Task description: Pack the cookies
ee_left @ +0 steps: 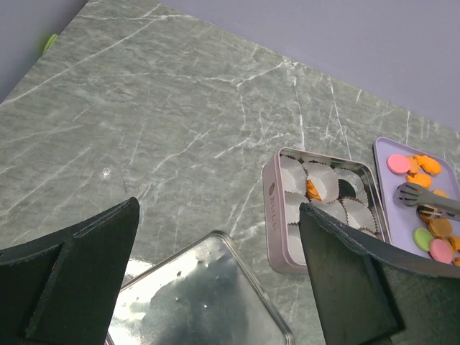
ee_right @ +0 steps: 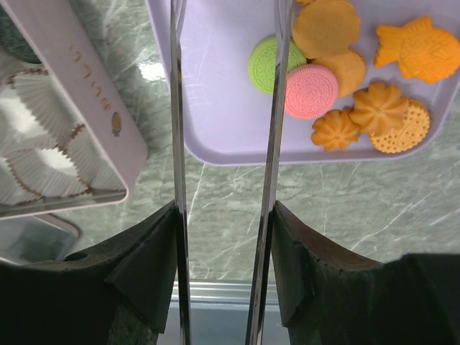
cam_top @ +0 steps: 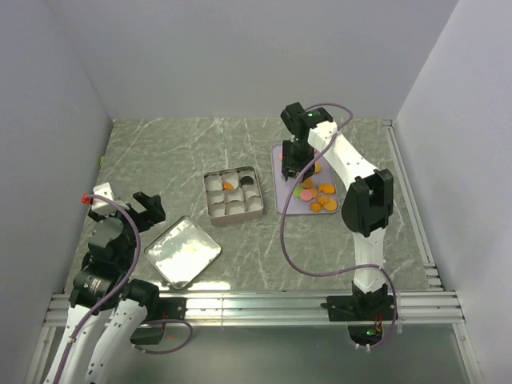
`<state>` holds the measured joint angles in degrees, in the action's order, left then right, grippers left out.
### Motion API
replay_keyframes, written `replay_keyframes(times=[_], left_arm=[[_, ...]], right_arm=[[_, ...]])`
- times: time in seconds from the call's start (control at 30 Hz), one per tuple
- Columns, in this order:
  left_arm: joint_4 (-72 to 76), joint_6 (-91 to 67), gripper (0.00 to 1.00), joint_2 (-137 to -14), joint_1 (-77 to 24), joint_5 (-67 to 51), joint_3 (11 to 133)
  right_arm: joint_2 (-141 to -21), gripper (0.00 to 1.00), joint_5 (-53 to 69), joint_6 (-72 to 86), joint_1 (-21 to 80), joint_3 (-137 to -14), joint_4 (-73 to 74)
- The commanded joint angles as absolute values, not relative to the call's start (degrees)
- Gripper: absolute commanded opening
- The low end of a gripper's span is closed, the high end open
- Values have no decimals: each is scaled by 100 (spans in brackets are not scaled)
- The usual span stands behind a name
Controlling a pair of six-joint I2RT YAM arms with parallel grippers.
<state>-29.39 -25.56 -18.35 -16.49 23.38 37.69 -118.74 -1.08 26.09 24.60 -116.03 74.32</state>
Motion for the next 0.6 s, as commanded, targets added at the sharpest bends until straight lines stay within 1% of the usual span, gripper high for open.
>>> replay_keyframes(times=[0.0,0.4,0.53,0.57], left_arm=[[-2769,-2514,99,-1872,-1652,2417,3806],[-2777,-2540,99,-1890,-1652,2470,3814],[-2786,-2549,99,-1907,-1652,2478,3814],[-2777,-2549,99,-1899,-1652,2479,3814]], right_arm=[[-12006,57,-158,2549,2417,-11830,7409],[-12322,57,-141,2479,2338,-12076,7471],[-12287,51,-53,2505,2338,-12085,7506],[-12287,48,-53,2505,2329,-12076,7515]])
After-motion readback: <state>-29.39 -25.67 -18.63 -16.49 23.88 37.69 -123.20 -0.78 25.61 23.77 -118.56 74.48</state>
